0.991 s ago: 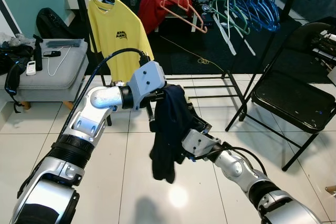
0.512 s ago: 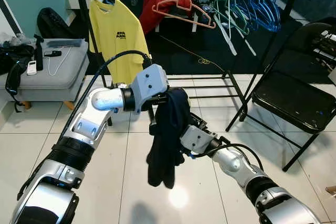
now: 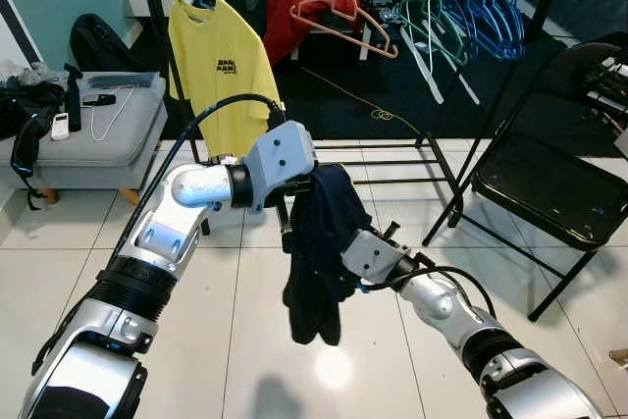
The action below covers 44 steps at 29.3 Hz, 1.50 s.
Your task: Hang hanger
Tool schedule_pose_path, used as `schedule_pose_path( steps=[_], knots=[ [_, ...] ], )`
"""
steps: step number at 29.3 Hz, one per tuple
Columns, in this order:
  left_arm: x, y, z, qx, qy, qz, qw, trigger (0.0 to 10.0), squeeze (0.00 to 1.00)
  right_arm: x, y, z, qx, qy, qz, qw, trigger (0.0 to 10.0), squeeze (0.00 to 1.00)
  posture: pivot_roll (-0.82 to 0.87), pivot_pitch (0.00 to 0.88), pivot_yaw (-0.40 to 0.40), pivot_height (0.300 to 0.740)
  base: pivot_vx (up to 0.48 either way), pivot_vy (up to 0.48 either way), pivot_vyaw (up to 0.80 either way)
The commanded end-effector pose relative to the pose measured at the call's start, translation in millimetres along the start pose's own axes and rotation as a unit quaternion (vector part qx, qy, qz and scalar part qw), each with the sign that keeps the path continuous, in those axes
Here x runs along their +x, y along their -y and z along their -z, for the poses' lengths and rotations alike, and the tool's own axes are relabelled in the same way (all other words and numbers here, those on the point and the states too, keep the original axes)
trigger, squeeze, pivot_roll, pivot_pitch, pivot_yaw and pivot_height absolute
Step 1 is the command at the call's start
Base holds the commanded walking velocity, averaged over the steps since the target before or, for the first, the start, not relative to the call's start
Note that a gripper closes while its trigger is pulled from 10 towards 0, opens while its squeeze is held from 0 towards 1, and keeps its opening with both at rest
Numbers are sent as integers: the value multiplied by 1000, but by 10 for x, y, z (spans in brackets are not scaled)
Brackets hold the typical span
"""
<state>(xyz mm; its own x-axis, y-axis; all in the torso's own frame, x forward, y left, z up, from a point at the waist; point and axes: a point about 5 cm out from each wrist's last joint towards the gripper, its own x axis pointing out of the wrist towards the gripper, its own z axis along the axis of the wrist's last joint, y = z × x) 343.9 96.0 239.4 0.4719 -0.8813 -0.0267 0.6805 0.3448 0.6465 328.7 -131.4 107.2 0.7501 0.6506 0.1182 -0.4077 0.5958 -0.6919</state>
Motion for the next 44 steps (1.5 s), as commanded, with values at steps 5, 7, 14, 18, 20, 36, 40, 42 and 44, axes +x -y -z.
schedule_pose_path(
  steps=[5,7,14,18,20,36,40,42,44],
  knots=[
    [-242,63,454,12,-140,-3,990,0,0,-9,151,10,46,-3,30,999,0,0,-23,147,-14,740,0,0,0],
    [-311,102,578,13,-171,-6,985,0,0,-3,143,52,73,-25,11,997,0,0,-27,147,-12,740,0,0,0],
    [-535,521,1161,-1,-304,-32,952,0,0,-242,-100,322,148,-123,-99,976,0,0,-39,141,-8,740,0,0,0],
    [-579,704,1294,-1,-331,-22,943,0,0,-376,-235,427,155,-169,-171,958,0,0,-42,139,-8,740,0,0,0],
    [-590,759,1332,-3,-338,-19,941,0,0,-417,-262,455,164,-184,-193,950,0,0,-42,139,-8,740,0,0,0],
    [-553,882,1372,-7,-315,-41,948,0,0,-168,155,303,165,-157,-191,955,0,0,-46,120,-15,740,0,0,0],
    [-528,864,1348,-22,-294,-66,953,902,0,-103,219,252,181,-145,-189,954,0,0,-43,110,-20,740,0,0,0],
    [-528,864,1348,-22,-294,-66,953,902,0,-103,219,252,181,-145,-189,954,0,0,-43,110,-20,740,0,0,0],
    [-528,857,1351,-66,-284,-82,953,10000,1000,-95,223,241,185,-144,-189,954,0,0,-43,103,-21,740,0,0,0]
  ],
)
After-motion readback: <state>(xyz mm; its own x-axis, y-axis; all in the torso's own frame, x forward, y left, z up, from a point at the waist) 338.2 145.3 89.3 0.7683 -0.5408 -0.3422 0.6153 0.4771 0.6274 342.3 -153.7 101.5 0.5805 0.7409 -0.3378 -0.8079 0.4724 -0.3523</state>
